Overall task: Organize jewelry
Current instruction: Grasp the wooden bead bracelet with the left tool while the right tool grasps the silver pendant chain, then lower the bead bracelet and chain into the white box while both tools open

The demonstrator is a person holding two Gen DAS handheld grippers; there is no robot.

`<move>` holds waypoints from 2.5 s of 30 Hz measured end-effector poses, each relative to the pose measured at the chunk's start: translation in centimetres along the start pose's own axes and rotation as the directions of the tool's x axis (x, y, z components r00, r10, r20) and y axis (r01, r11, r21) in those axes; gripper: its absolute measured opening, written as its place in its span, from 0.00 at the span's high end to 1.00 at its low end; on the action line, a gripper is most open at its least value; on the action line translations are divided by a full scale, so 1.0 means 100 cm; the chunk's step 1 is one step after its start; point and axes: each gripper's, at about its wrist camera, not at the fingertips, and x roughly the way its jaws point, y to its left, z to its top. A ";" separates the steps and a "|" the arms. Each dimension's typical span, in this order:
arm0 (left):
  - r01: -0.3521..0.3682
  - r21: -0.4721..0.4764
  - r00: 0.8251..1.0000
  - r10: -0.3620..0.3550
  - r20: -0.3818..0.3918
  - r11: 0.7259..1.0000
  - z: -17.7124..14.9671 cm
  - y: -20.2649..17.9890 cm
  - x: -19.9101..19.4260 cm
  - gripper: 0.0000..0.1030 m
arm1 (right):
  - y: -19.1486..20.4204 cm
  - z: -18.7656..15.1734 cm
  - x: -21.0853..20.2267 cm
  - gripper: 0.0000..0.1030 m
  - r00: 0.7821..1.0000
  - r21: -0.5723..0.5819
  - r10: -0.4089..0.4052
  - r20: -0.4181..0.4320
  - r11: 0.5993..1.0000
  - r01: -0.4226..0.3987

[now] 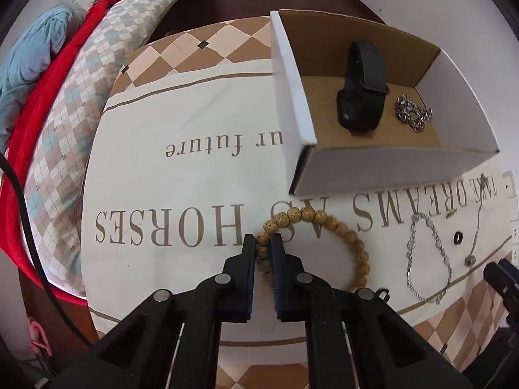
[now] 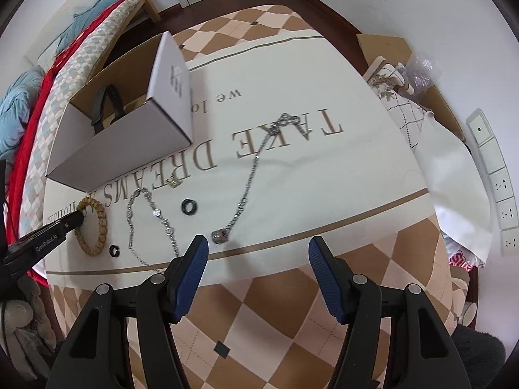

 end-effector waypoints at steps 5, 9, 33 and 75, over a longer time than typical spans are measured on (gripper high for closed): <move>0.005 -0.030 1.000 -0.005 -0.004 1.000 -0.022 0.013 -0.010 0.93 | 0.006 -0.008 0.003 0.35 1.000 -0.017 -0.012 -0.006 1.000 0.012; 0.000 -0.067 1.000 -0.001 -0.013 0.998 -0.042 0.028 -0.015 0.93 | 0.011 -0.012 0.009 0.35 1.000 -0.026 -0.010 0.002 1.000 0.010; 0.022 -0.104 0.999 -0.018 0.032 0.994 -0.055 0.032 -0.048 0.94 | 0.006 -0.016 -0.016 0.88 0.991 -0.019 0.046 0.123 0.999 -0.044; 0.218 0.069 0.966 -0.226 0.128 0.973 0.129 -0.003 -0.135 0.94 | 0.110 0.139 -0.124 0.88 0.959 -0.267 0.247 0.139 0.942 -0.204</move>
